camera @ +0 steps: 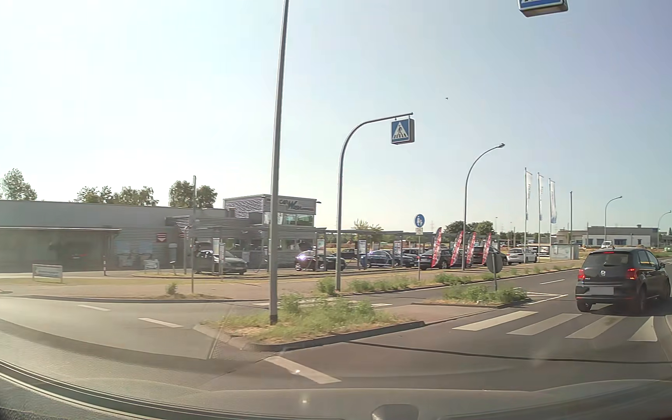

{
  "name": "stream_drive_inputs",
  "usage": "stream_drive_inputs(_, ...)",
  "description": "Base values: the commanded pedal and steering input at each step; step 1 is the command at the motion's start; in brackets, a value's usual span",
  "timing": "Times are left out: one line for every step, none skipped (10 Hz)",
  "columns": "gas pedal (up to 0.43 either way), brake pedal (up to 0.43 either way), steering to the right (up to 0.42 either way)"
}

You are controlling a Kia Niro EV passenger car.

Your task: Follow the waypoints while adhering to traffic rules and regulations

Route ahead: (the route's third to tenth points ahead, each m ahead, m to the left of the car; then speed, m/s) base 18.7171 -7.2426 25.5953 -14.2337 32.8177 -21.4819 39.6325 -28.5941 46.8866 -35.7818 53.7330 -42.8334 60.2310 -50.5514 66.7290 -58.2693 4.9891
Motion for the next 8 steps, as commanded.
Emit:
stream_drive_inputs(0.000,0.030,0.340)
stream_drive_inputs(0.000,0.030,0.324)
stream_drive_inputs(0.000,0.030,0.313)
stream_drive_inputs(0.000,0.030,0.303)
stream_drive_inputs(0.000,0.030,0.300)
stream_drive_inputs(0.000,0.030,0.300)
stream_drive_inputs(0.000,0.030,0.298)
stream_drive_inputs(0.000,0.030,0.290)
